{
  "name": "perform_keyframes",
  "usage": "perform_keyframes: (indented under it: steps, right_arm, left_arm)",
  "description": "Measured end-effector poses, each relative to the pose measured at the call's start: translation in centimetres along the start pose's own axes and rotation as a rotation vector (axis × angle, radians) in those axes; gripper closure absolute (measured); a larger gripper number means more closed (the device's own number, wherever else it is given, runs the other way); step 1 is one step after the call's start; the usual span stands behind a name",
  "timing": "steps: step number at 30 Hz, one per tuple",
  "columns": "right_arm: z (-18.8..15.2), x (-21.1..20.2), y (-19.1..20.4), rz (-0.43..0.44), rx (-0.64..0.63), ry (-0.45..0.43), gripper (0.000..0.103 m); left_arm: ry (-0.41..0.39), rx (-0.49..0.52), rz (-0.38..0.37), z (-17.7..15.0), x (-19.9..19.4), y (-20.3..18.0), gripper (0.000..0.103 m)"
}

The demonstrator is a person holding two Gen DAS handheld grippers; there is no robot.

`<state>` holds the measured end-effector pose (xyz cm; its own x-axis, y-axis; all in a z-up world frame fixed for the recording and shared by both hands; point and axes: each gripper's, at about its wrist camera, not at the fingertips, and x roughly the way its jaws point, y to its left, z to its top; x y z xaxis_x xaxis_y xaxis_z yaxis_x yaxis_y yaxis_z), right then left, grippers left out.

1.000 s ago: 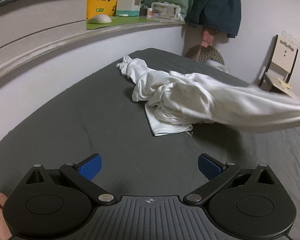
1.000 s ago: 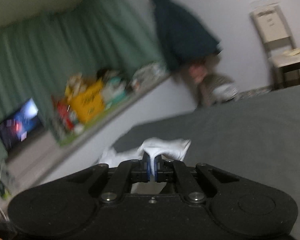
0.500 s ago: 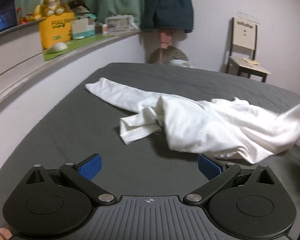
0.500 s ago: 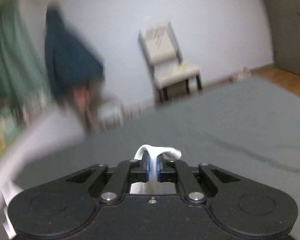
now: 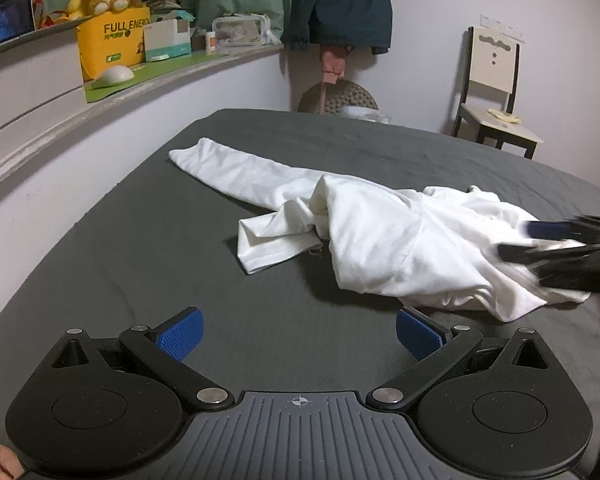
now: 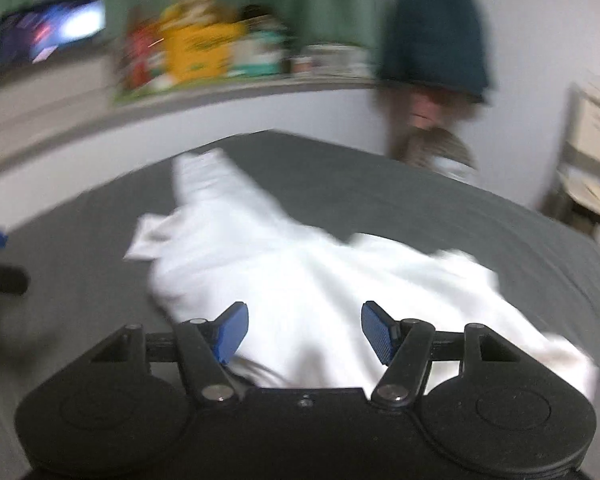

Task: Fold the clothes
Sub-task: 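Grasp the white shirt with the right gripper and pull it open across the bed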

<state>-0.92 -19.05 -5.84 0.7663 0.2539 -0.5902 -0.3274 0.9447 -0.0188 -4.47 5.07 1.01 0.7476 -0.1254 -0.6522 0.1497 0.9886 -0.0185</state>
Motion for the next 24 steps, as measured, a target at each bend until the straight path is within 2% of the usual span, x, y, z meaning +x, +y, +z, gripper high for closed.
perform_keyframes:
  steps: [2,4,9,12,14,15,17,18,24]
  right_arm:
    - [0.7,2.4,3.2,0.056,-0.077,0.015,0.042]
    - [2.1,4.2,4.8,0.083,-0.091,0.016,0.041]
    - [6.0,9.0,7.9,0.092,-0.044,0.064,0.042]
    - [6.5,10.4,9.4,0.075,-0.119,0.123,0.045]
    - [6.2,11.7,9.7,0.038,-0.160,0.174,0.082]
    - [6.1,12.0,9.5,0.030,-0.153,0.183,0.085]
    - [6.0,11.8,8.6,0.047,-0.103,0.164,0.092]
    - [6.1,11.3,8.1,0.051,-0.081,0.147,0.093]
    - [6.5,4.1,3.1,0.079,0.135,-0.083,0.095]
  left_arm:
    - [0.000,-0.008,0.009,0.0,0.0,0.2,0.000]
    - [0.005,-0.030,0.021,0.1,0.2,0.6,0.000]
    - [0.046,-0.095,0.048,0.0,1.0,1.6,0.000]
    - [0.059,-0.121,0.056,-0.1,1.2,2.1,0.000]
    - [0.062,-0.135,0.060,-0.2,1.3,2.3,0.000]
    - [0.062,-0.140,0.061,-0.2,1.3,2.4,0.000]
    - [0.058,-0.149,0.062,-0.2,1.2,2.6,0.000]
    - [0.056,-0.153,0.063,-0.3,1.2,2.8,0.000]
    - [0.062,-0.166,0.076,-0.4,1.2,3.2,0.000]
